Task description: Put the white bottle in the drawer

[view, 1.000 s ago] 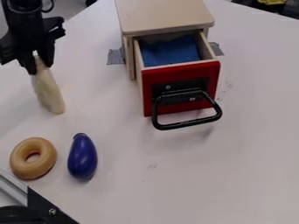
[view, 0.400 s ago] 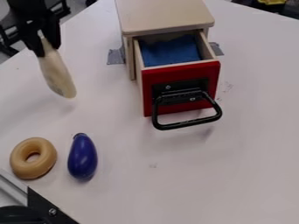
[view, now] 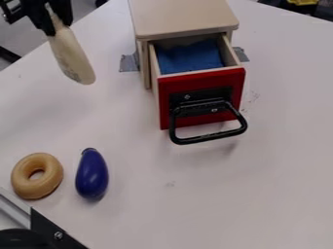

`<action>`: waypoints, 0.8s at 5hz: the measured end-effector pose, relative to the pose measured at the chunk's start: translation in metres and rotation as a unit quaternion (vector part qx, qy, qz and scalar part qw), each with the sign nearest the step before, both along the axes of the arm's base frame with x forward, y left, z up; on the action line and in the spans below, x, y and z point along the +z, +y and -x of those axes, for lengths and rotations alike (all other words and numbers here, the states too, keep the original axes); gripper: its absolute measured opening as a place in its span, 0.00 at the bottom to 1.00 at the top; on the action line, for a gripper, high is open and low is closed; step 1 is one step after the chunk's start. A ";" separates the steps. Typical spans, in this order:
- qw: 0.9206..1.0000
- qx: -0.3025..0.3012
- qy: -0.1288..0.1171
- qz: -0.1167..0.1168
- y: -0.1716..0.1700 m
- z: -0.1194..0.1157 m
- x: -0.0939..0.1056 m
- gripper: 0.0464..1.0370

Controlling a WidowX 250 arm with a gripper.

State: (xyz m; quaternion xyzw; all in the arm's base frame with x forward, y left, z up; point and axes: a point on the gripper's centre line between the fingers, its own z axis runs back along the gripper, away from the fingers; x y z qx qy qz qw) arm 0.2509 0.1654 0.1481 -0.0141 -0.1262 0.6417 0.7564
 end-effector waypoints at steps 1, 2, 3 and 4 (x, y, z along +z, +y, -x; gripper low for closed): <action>1.000 -0.013 -0.010 0.014 -0.015 -0.013 0.011 0.28; 0.999 -0.025 -0.010 0.021 -0.032 -0.023 0.022 0.28; 0.998 -0.041 -0.019 0.036 -0.053 -0.036 0.041 0.28; 0.997 -0.055 -0.031 0.043 -0.069 -0.046 0.055 0.28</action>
